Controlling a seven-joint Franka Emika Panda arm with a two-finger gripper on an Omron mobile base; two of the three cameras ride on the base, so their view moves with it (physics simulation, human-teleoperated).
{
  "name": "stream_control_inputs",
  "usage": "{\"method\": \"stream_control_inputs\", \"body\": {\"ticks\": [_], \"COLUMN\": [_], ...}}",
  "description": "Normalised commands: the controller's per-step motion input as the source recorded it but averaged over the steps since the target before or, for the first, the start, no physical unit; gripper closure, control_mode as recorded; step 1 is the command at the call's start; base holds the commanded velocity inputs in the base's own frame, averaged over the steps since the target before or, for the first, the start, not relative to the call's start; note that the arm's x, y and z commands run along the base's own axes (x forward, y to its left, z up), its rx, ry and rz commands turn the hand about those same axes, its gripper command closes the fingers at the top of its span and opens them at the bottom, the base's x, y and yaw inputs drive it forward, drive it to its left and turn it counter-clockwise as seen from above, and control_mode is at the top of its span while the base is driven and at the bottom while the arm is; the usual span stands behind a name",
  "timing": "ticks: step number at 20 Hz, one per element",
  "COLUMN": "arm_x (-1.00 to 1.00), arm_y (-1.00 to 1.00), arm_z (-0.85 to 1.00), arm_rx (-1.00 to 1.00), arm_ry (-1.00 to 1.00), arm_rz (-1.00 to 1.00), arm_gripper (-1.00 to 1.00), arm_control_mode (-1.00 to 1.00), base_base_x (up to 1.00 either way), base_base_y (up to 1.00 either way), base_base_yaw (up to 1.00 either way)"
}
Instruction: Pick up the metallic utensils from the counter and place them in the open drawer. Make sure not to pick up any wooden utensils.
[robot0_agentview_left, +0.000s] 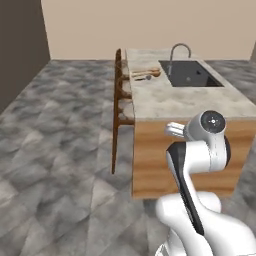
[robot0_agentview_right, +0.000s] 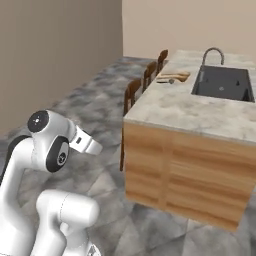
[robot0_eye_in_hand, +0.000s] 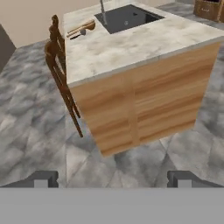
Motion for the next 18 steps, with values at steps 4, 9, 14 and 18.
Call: {"method": "stream_control_inputs", "body": {"ticks": [4,9,14,18], "arm_x": [0.00,0.00,0.00,0.00], "arm_y": [0.00,0.00,0.00,0.00], "arm_z": [0.00,0.00,0.00,0.00], "arm_rx": [0.00,0.00,0.00,0.00], "arm_ry": [0.00,0.00,0.00,0.00], "arm_rz": [0.00,0.00,0.00,0.00], "arm_gripper": [-1.00,-1.00,-1.00,-1.00], "arm_control_mode": [1.00,1.00,1.00,1.00], "base_base_x": [0.00,0.00,0.00,0.08], "base_base_y": [1.00,1.00,1.00,1.00], "base_base_yaw": [-0.39,-0.42,-0.43,-0.40]}}
